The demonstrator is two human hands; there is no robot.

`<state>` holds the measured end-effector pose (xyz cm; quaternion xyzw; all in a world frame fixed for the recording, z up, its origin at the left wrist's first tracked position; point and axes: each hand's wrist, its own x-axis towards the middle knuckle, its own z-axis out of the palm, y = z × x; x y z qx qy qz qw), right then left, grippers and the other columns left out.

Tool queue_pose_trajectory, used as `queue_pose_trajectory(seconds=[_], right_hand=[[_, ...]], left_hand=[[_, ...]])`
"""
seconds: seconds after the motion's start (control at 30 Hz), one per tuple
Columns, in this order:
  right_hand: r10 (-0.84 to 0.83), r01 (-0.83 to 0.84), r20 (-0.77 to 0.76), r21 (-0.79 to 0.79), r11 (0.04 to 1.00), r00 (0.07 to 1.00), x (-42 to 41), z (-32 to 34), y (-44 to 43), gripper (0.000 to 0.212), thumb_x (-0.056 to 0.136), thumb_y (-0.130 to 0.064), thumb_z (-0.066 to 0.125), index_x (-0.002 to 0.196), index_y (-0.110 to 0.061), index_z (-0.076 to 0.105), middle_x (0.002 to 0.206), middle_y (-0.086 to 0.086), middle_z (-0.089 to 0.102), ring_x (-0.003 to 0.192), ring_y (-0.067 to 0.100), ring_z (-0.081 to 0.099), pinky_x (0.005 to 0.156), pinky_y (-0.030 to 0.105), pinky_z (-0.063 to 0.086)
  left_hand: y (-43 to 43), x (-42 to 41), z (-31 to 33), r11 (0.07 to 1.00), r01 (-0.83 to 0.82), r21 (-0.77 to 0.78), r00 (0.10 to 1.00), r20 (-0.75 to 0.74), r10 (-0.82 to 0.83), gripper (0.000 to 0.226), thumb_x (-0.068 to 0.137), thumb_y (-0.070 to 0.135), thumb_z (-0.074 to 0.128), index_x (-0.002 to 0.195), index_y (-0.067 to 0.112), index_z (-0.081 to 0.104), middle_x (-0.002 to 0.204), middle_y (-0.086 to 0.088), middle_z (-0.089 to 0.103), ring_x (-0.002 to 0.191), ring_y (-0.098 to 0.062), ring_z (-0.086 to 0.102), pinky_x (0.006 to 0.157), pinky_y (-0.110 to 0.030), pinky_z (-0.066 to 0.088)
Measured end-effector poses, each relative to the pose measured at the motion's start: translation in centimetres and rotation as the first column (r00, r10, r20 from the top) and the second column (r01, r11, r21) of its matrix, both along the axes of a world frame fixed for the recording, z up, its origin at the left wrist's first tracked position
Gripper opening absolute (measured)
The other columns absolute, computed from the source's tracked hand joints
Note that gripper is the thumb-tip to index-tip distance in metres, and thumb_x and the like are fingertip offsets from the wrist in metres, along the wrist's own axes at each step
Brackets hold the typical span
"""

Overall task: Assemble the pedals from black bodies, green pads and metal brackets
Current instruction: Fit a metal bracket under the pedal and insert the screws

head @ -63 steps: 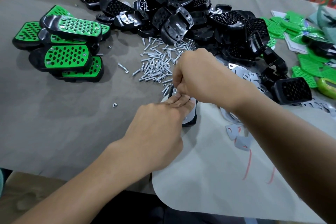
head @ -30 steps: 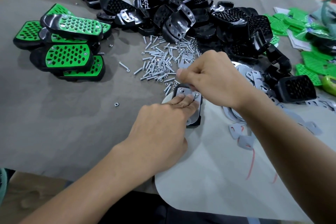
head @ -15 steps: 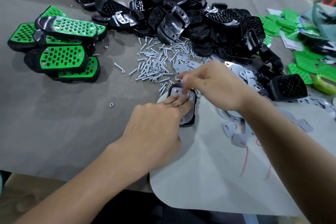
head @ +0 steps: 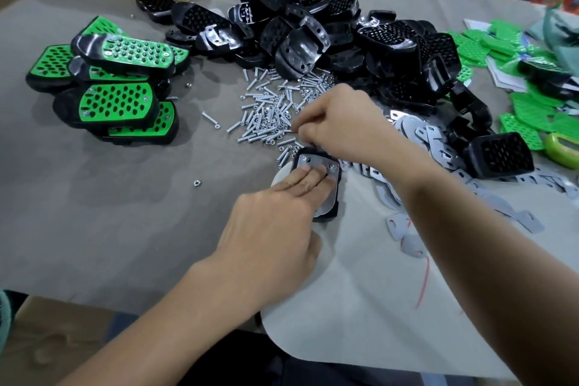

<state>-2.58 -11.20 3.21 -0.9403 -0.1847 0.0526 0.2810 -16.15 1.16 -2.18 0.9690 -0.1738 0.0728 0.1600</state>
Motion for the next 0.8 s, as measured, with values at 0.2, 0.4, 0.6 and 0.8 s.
queue_pose_trajectory(seconds=[0.2,0.4,0.6,0.8], right_hand=[[0.230,-0.210,0.001,-0.411,0.887,0.973,1.2,0.2,3.0,0.021,0.083,-0.008,0.070,0.091,-0.023,0.084,0.075,-0.008,0.072,0.081,0.015,0.070,0.074,0.026,0.054],[0.265,-0.167,0.120,-0.521,0.837,0.957,1.5,0.1,4.0,0.017,0.076,-0.009,0.075,0.092,-0.014,0.074,0.074,0.005,0.064,0.077,0.025,0.064,0.067,0.031,0.053],[0.265,-0.180,0.087,-0.533,0.827,0.960,1.4,-0.3,3.8,0.014,0.083,-0.007,0.067,0.097,-0.007,0.070,0.086,0.011,0.067,0.083,0.029,0.066,0.072,0.037,0.058],[0.029,0.022,0.152,-0.321,0.947,0.988,0.3,0.4,2.7,0.012,0.086,-0.013,0.064,0.088,-0.017,0.075,0.082,0.007,0.072,0.080,0.028,0.069,0.077,0.037,0.060]], left_hand=[[-0.3,0.0,-1.0,0.980,-0.012,-0.199,0.995,0.094,0.031,0.062,0.071,0.028,0.073,0.132,0.028,0.068,0.142,0.015,0.062,0.135,0.000,0.051,0.075,-0.025,0.060],[0.4,-1.1,-1.8,0.884,-0.078,-0.461,0.972,0.162,0.170,0.055,0.068,0.029,0.077,0.123,0.030,0.076,0.133,0.017,0.068,0.126,0.004,0.058,0.096,-0.011,0.044],[0.6,-2.0,-2.0,0.864,-0.237,-0.444,0.857,0.324,0.401,0.022,0.067,0.039,0.085,0.087,0.032,0.082,0.090,0.019,0.078,0.065,-0.003,0.066,0.050,-0.021,0.041],[-0.1,-1.8,-2.3,0.900,-0.173,-0.399,0.842,0.414,0.345,0.007,0.077,0.031,0.084,0.076,0.025,0.081,0.090,0.014,0.078,0.072,-0.011,0.072,0.055,-0.029,0.051]])
